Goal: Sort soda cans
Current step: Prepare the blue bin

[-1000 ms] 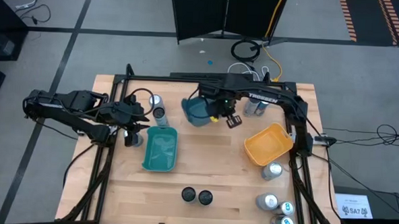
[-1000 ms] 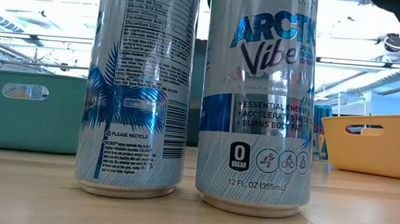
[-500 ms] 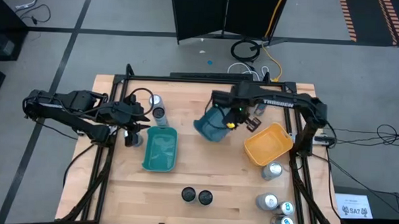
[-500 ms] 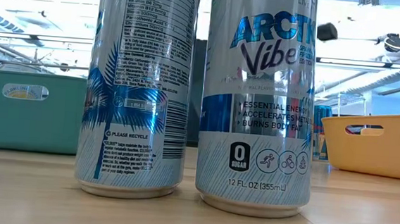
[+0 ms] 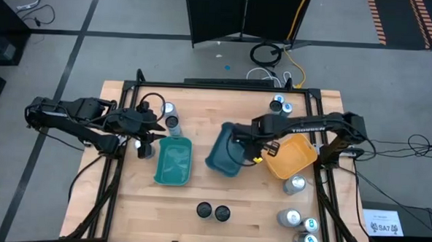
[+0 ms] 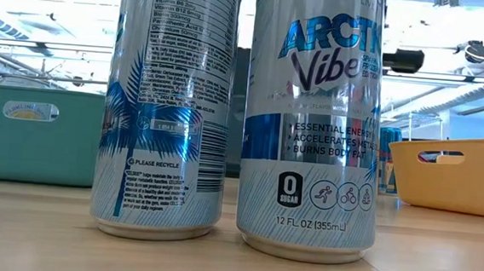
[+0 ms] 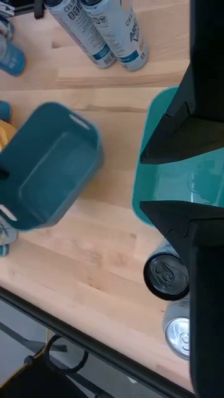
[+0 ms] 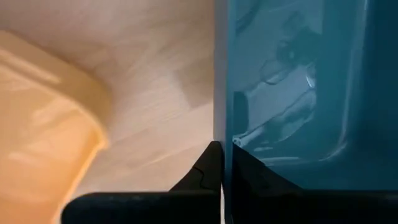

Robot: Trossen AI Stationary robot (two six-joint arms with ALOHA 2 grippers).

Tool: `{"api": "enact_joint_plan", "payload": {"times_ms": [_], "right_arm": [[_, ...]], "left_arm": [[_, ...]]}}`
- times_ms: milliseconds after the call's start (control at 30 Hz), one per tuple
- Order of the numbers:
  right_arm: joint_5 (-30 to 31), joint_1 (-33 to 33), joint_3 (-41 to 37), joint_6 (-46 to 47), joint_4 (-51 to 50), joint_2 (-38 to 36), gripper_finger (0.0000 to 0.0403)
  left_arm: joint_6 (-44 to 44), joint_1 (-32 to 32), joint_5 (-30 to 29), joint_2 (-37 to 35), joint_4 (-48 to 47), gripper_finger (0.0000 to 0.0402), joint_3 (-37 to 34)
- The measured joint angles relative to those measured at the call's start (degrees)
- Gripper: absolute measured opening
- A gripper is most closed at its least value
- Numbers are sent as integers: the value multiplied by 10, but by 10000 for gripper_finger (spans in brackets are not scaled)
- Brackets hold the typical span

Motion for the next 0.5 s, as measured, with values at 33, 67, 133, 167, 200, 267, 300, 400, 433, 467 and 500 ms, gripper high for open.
{"api": "enact_joint_plan", "payload": {"times_ms": [33,67,133,167,200,267,300,400,433,467,500], "right_arm": [[-5,2,0,-13,9,0,0],[-10,4,1,-29,13,3,0],[-29,6,1,-60,14,13,0],[-48,6,0,-76,18,23,0],[-58,6,0,-89,25,30,0],[-61,6,0,-101,46,45,0],[-60,6,0,-101,62,52,0],[-63,5,0,-106,101,67,0],[-63,5,0,-109,110,71,0],[-63,5,0,-116,119,73,0],[-64,6,0,-124,125,76,0]], "left_arm": [[0,0,0,0,-1,116,0],[0,0,0,0,-1,116,0],[0,0,0,0,-1,116,0],[0,0,0,0,-1,116,0],[0,0,0,0,-1,116,0],[0,0,0,0,-1,116,0],[0,0,0,0,-1,116,0],[0,0,0,0,-1,116,0],[0,0,0,0,-1,116,0],[0,0,0,0,-1,116,0],[0,0,0,0,-1,116,0]]}}
